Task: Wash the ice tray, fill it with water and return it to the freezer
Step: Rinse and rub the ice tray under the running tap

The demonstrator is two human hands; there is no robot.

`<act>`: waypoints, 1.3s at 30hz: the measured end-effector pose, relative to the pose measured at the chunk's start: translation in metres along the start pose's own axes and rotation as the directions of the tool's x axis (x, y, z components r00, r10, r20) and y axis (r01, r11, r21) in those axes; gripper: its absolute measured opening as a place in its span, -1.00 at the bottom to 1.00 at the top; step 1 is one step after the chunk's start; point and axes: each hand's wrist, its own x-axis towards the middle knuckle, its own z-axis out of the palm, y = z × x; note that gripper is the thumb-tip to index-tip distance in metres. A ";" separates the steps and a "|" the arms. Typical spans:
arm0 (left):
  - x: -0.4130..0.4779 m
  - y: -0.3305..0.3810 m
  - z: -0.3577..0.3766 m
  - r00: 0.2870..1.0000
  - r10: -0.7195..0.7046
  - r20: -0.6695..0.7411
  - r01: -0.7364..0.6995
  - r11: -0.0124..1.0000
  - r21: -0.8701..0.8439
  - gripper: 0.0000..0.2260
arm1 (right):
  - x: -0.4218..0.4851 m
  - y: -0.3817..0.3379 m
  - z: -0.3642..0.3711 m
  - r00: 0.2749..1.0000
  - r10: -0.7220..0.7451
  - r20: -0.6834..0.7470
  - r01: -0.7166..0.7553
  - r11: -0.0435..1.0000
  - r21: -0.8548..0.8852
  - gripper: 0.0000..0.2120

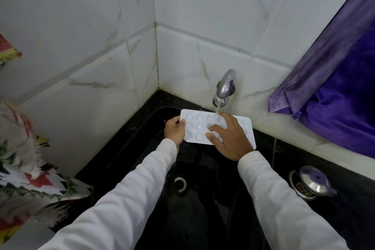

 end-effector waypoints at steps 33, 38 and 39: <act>0.020 -0.005 0.009 0.996 -0.044 -0.079 0.039 0.997 -0.066 -0.79 | 0.002 0.003 0.002 0.981 0.195 -0.001 -0.193 0.970 0.147 -0.55; 0.019 -0.005 0.014 0.997 -0.044 -0.066 0.038 0.995 -0.092 -0.78 | 0.001 0.004 0.010 1.000 -0.001 -0.027 0.001 1.000 0.020 -0.57; 0.019 -0.005 0.014 0.997 -0.043 -0.067 0.037 0.995 -0.088 -0.77 | 0.003 0.005 0.011 1.000 -0.012 -0.025 0.011 1.000 -0.013 -0.57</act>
